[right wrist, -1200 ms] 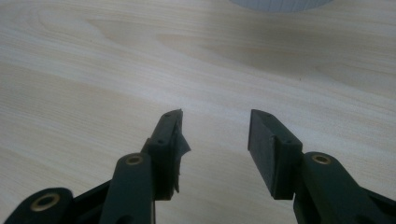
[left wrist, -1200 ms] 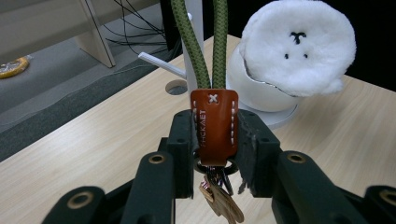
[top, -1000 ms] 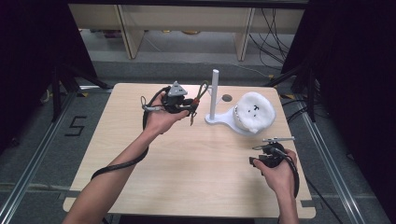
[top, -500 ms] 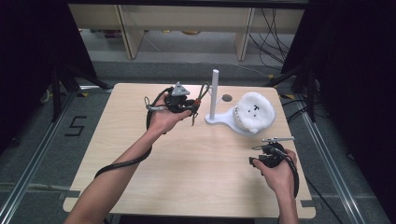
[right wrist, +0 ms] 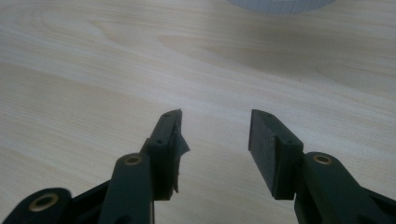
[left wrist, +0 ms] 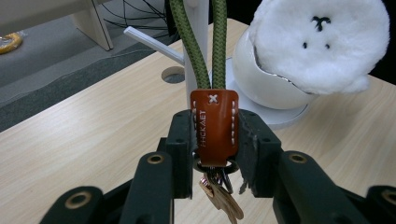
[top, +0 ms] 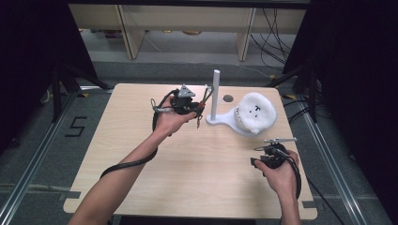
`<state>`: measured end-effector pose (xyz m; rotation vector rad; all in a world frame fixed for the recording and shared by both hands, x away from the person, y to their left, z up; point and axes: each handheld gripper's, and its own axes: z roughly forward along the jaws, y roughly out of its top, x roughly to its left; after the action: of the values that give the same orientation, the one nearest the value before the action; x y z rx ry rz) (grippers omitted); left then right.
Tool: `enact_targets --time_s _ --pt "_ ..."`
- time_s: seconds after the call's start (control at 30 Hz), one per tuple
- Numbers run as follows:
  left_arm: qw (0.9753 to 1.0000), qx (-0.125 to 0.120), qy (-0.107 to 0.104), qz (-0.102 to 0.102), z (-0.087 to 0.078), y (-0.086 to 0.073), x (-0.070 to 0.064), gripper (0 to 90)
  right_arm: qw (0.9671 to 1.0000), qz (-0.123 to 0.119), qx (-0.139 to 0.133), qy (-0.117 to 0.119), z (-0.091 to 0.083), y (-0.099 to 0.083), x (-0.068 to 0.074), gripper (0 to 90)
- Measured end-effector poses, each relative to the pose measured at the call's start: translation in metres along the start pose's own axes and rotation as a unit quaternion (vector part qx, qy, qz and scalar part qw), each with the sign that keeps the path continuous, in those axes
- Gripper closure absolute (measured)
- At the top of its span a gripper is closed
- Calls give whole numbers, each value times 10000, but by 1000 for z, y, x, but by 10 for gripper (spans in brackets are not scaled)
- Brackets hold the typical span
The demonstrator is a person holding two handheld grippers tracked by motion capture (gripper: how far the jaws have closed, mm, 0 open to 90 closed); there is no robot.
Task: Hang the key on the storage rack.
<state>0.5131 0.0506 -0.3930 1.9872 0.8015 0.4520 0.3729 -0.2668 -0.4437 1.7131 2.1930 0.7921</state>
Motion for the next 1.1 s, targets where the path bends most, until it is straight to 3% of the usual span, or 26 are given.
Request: enact_targets --time_s 0.27,0.63,0.8,1.1 --pt "10000 10 21 -10 2 -2 -1 667 10000 -29 28 -65 1 0 -1 550" --pt "9998 109 57 182 3 -4 -5 644 9999 -37 14 -95 1 -1 -1 546" --pt "9995 104 67 299 -3 -5 -7 629 10000 -22 -22 -38 0 0 0 543" --pt "9982 1 237 554 -28 -13 -5 508 9999 -84 -54 -112 0 0 0 518"
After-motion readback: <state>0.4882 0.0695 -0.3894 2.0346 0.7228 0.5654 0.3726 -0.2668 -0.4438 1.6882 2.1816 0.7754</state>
